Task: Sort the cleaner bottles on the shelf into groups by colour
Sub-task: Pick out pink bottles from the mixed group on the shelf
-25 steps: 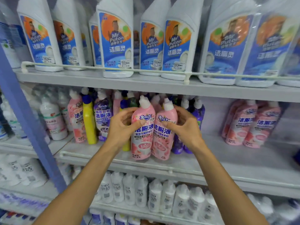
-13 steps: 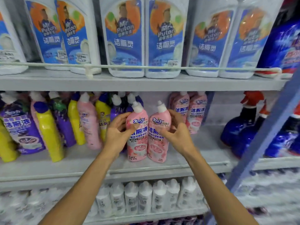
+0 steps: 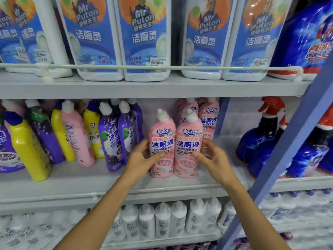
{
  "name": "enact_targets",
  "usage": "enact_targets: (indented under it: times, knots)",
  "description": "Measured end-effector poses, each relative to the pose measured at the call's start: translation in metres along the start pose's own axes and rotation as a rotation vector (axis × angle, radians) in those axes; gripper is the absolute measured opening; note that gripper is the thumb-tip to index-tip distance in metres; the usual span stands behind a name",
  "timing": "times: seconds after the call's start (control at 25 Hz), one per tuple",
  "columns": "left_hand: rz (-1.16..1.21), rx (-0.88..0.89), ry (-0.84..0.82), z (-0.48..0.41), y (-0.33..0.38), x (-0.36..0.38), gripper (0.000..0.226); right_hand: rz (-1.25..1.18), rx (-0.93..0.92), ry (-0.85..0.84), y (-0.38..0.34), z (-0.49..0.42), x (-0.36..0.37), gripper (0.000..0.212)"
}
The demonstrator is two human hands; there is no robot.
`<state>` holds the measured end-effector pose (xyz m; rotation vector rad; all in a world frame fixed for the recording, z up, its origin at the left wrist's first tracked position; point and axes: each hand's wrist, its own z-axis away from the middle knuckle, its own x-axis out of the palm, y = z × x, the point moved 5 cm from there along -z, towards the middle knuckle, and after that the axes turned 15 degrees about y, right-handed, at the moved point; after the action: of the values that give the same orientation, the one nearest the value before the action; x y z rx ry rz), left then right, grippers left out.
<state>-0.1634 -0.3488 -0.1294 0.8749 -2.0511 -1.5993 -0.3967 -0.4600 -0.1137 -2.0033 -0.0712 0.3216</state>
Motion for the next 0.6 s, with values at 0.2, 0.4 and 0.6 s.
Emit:
enact_targets:
  times: [0.2,0.4,0.6]
  knots:
    - [-0.034,0.015,0.02,-0.011,-0.008,0.067,0.045,0.027,0.08,0.247,0.023,-0.002,-0.053,0.062]
    - [-0.153,-0.004,0.118,-0.002,-0.033,0.087,0.045,0.126,0.121,0.413,0.04,0.004,-0.035,0.066]
    - [-0.195,-0.047,0.152,-0.023,-0.038,0.098,0.043,0.092,0.135,0.381,0.055,-0.023,-0.037,0.059]
